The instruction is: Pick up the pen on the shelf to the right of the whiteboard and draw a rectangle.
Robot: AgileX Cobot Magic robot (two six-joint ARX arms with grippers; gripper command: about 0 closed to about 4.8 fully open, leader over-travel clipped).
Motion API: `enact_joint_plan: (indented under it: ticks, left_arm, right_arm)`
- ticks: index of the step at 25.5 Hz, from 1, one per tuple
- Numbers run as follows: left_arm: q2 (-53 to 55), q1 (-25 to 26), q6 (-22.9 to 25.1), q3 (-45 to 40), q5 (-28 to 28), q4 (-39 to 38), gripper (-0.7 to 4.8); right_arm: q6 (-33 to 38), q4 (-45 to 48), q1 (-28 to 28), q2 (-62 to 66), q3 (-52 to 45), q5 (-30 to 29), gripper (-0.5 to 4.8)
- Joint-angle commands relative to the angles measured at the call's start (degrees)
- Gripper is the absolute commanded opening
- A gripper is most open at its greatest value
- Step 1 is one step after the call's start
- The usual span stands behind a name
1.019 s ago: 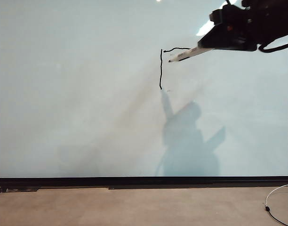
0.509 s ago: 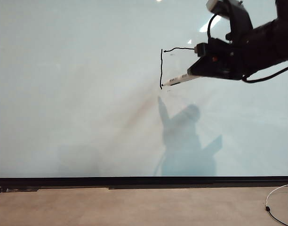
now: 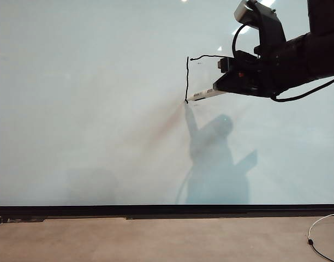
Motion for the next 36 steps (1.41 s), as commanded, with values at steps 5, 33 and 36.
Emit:
enact_joint_plan:
  ticks: [5, 33, 36]
  left_arm:
    - [0.04, 0.0, 0.26, 0.17, 0.0, 0.35, -0.04]
    - [0.04, 0.0, 0.26, 0.17, 0.02, 0.35, -0.04]
    - [0.04, 0.0, 0.26, 0.15, 0.0, 0.33, -0.05]
  right_arm:
    - [0.22, 0.74, 0.0, 0.31, 0.79, 1.16, -0.06]
    - [-1.73, -1.97, -3.61, -4.17, -0.98, 2.51, -0.06]
    - [-1.79, -2.6, -4.17, -4.44, -1.14, 2.4, -0.06]
